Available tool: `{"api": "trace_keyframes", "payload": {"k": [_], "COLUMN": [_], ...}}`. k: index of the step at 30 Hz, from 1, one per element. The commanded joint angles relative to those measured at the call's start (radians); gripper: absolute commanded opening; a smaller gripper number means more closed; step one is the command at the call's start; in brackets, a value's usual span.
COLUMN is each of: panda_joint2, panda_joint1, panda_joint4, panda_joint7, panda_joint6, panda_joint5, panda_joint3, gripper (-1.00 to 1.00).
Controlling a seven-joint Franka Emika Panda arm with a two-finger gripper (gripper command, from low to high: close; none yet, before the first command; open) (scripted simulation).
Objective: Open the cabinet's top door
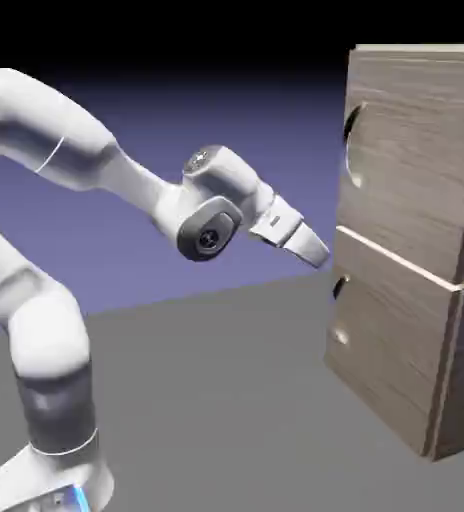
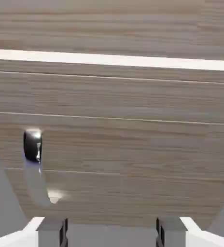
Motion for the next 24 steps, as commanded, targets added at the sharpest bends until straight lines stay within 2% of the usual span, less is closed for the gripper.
{"api": "trace_keyframes", "payload": {"k": [1,24], "panda_joint2": [-0.003,-0.082], "panda_joint1": [-0.016,-0.375], "panda_joint4": [0.010,0.245], "panda_joint7": [0.015,0.356], "panda_joint6": [-0.001,-0.016], "panda_joint5": [0.044,1.044], "panda_joint3": [0.016,0.391], "gripper": [0.00,0.00]}}
